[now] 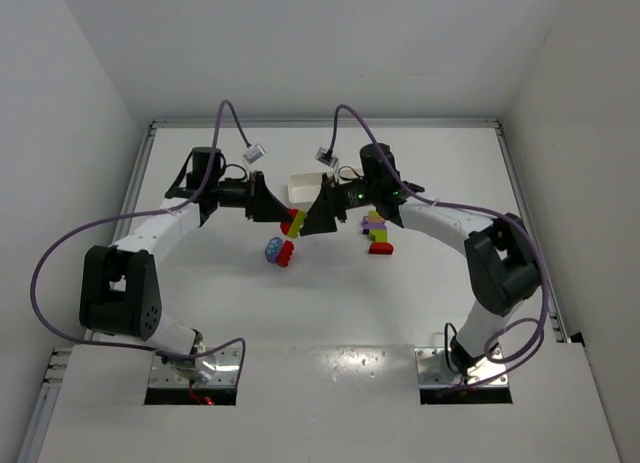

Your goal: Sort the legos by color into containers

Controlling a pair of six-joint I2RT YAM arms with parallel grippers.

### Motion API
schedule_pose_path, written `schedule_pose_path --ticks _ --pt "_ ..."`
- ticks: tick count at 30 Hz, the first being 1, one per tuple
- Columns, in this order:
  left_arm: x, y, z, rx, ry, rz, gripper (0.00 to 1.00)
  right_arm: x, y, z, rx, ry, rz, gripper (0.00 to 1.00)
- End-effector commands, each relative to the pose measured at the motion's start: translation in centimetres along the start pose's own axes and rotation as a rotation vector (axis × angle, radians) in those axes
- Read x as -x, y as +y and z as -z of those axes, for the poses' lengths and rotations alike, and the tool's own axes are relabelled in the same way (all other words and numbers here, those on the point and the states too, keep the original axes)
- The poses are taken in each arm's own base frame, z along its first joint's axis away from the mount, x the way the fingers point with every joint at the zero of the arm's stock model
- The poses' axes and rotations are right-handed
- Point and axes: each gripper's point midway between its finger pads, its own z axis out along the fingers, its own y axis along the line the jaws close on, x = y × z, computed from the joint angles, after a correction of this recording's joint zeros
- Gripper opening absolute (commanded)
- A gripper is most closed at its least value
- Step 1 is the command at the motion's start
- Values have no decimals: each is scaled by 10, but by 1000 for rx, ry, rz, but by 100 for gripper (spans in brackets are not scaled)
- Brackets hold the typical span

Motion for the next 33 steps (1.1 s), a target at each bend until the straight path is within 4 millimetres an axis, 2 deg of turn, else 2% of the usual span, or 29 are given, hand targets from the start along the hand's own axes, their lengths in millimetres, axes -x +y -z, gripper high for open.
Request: schedule_pose_path --ticks 1,10,14,16,18,19,20,21,22,26,28,29,33 --pt "4 -31 -8 -161 36 -63 0 30 14 -7 91 -58 119 75" --pt "5 -41 -15 -194 53 -94 0 35 -7 -16 64 -54 80 75" --pt "6 -39 -13 -187 48 -83 0 27 -22 -6 24 -35 75 75" --pt "6 -39 -13 -187 48 -83 0 17 -29 0 -7 -11 73 75" --pt "8 -37 -10 -181 42 -82 0 18 -25 8 -20 -6 96 75" --pt "8 -37 -10 -180 42 -82 0 11 -27 9 -32 -4 87 73" --pt "8 -37 -10 -180 42 -82 0 11 -25 10 -31 -10 99 70" --pt "8 -37 -10 -180 42 -82 0 11 -25 10 -31 -10 99 65" --pt "8 -37 -10 -180 42 -82 0 9 -26 10 -30 -10 90 54" --pt "11 -28 -8 -167 32 -70 0 11 -19 10 12 -10 111 37" --pt "14 -27 -8 -167 32 -71 0 8 -9 9 47 4 108 29" --pt "16 -25 -9 -167 31 -73 0 8 -9 9 47 5 108 23" --pt "18 -22 -7 -150 23 -71 0 4 -3 9 78 20 101 7"
